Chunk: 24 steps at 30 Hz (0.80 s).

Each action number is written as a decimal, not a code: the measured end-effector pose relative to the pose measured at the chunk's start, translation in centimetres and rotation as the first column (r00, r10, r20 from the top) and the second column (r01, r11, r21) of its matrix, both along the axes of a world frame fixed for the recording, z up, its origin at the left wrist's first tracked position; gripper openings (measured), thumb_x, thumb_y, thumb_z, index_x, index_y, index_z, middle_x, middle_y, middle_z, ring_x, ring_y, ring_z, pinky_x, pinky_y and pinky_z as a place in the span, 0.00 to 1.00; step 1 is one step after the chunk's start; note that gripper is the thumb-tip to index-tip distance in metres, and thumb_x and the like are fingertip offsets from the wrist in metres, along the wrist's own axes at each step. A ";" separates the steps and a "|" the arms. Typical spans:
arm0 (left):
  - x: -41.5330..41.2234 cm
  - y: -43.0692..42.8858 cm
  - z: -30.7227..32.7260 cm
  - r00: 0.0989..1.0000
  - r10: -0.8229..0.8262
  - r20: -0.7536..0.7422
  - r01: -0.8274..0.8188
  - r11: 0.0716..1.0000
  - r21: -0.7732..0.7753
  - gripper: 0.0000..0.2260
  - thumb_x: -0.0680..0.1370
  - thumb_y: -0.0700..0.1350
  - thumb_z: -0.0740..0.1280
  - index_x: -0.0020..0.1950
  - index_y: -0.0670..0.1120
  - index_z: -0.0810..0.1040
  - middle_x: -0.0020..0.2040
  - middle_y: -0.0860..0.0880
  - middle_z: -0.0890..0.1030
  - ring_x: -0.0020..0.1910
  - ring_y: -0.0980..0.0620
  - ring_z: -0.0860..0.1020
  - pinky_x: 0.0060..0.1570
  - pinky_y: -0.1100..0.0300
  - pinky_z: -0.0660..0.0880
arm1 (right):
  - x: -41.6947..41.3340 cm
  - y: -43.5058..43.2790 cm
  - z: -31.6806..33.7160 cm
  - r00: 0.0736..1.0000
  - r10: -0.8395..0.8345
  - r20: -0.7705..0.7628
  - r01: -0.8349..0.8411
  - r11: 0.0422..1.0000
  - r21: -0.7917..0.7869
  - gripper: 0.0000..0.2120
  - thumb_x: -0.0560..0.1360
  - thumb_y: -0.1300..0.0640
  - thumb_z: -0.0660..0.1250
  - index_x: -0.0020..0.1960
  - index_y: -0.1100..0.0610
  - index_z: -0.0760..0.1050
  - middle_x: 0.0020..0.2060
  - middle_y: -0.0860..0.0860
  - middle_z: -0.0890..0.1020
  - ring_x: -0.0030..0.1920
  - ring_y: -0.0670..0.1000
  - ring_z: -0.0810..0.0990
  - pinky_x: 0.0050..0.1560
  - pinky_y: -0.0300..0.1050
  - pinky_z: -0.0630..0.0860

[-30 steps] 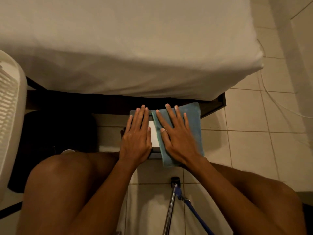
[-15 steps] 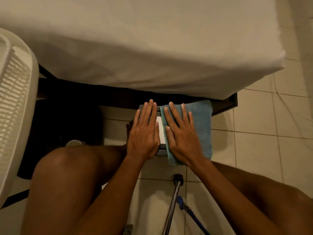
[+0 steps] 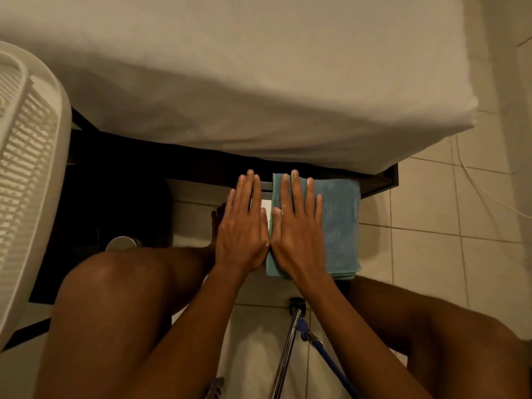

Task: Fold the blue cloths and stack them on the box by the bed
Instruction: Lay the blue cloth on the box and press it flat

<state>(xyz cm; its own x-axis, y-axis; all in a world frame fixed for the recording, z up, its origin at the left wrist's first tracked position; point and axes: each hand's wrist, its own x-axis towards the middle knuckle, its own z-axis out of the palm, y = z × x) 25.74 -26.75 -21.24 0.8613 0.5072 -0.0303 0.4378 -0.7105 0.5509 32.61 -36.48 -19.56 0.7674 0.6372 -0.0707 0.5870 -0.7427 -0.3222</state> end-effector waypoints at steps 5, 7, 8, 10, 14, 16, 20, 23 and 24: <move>0.1 -0.1 -0.1 1.000 -0.008 -0.005 0.008 1.000 0.008 0.27 0.83 0.48 0.47 0.80 0.42 0.45 0.81 0.45 0.45 0.80 0.51 0.43 0.79 0.51 0.49 | 1.6 1.3 -0.3 0.999 -0.028 0.033 0.029 0.999 -0.018 0.28 0.84 0.50 0.47 0.81 0.54 0.42 0.81 0.52 0.43 0.80 0.54 0.38 0.79 0.57 0.41; 0.1 0.0 -0.1 1.000 -0.006 -0.010 0.006 1.000 0.009 0.27 0.83 0.48 0.46 0.80 0.42 0.45 0.81 0.45 0.46 0.80 0.51 0.43 0.79 0.51 0.49 | 1.3 1.1 -0.2 0.999 -0.034 0.031 0.034 0.999 -0.015 0.29 0.84 0.49 0.46 0.81 0.54 0.42 0.81 0.53 0.43 0.80 0.54 0.38 0.79 0.57 0.41; 0.0 0.1 -0.1 1.000 -0.004 -0.010 0.004 1.000 0.006 0.27 0.83 0.49 0.45 0.80 0.42 0.45 0.81 0.45 0.46 0.80 0.51 0.43 0.79 0.51 0.50 | 0.7 0.6 -0.2 0.999 -0.022 0.027 0.022 1.000 -0.012 0.29 0.84 0.48 0.45 0.81 0.54 0.41 0.81 0.53 0.43 0.80 0.54 0.39 0.79 0.56 0.40; 0.0 0.0 0.0 1.000 -0.004 -0.001 0.004 1.000 0.000 0.27 0.83 0.50 0.44 0.80 0.42 0.46 0.81 0.45 0.47 0.80 0.51 0.44 0.79 0.51 0.50 | -0.7 -0.3 0.0 1.000 -0.004 0.013 0.005 1.000 -0.017 0.29 0.83 0.48 0.44 0.81 0.54 0.41 0.81 0.53 0.43 0.80 0.53 0.39 0.79 0.56 0.41; 0.0 0.0 0.0 1.000 -0.013 -0.012 0.013 1.000 0.010 0.27 0.83 0.49 0.45 0.80 0.42 0.46 0.81 0.45 0.46 0.80 0.50 0.44 0.79 0.51 0.50 | 1.7 1.3 -0.2 0.999 -0.025 0.032 0.025 1.000 -0.012 0.28 0.84 0.50 0.46 0.81 0.53 0.43 0.81 0.52 0.45 0.80 0.53 0.39 0.79 0.58 0.43; 0.2 0.2 0.0 1.000 -0.013 -0.015 0.013 1.000 0.019 0.27 0.83 0.48 0.46 0.80 0.42 0.45 0.81 0.45 0.46 0.80 0.50 0.43 0.79 0.51 0.50 | 2.1 1.7 0.0 0.998 -0.052 0.022 0.052 0.999 0.012 0.28 0.84 0.50 0.48 0.81 0.54 0.43 0.81 0.53 0.46 0.80 0.54 0.40 0.79 0.58 0.43; 0.2 0.1 0.1 1.000 -0.012 0.001 0.012 1.000 0.019 0.27 0.83 0.48 0.47 0.80 0.41 0.47 0.81 0.44 0.47 0.80 0.50 0.44 0.78 0.50 0.51 | -1.1 -0.6 0.1 1.000 0.013 -0.006 -0.014 0.999 -0.030 0.28 0.84 0.49 0.44 0.81 0.54 0.40 0.81 0.51 0.41 0.80 0.52 0.37 0.79 0.55 0.40; 0.1 0.2 0.0 1.000 -0.015 -0.005 0.015 1.000 0.005 0.27 0.82 0.50 0.44 0.80 0.41 0.47 0.81 0.44 0.46 0.80 0.50 0.44 0.79 0.51 0.50 | 0.8 0.5 -0.2 1.000 0.015 0.021 -0.014 1.000 -0.020 0.28 0.84 0.50 0.46 0.81 0.53 0.42 0.81 0.51 0.42 0.80 0.52 0.38 0.79 0.56 0.42; 0.1 0.2 0.0 1.000 -0.017 -0.003 0.017 1.000 0.005 0.28 0.82 0.50 0.43 0.80 0.41 0.46 0.81 0.44 0.46 0.80 0.50 0.44 0.79 0.51 0.49 | 1.3 1.1 -0.2 1.000 -0.006 0.029 0.007 1.000 -0.021 0.28 0.84 0.50 0.47 0.81 0.53 0.43 0.81 0.52 0.43 0.80 0.52 0.39 0.79 0.56 0.42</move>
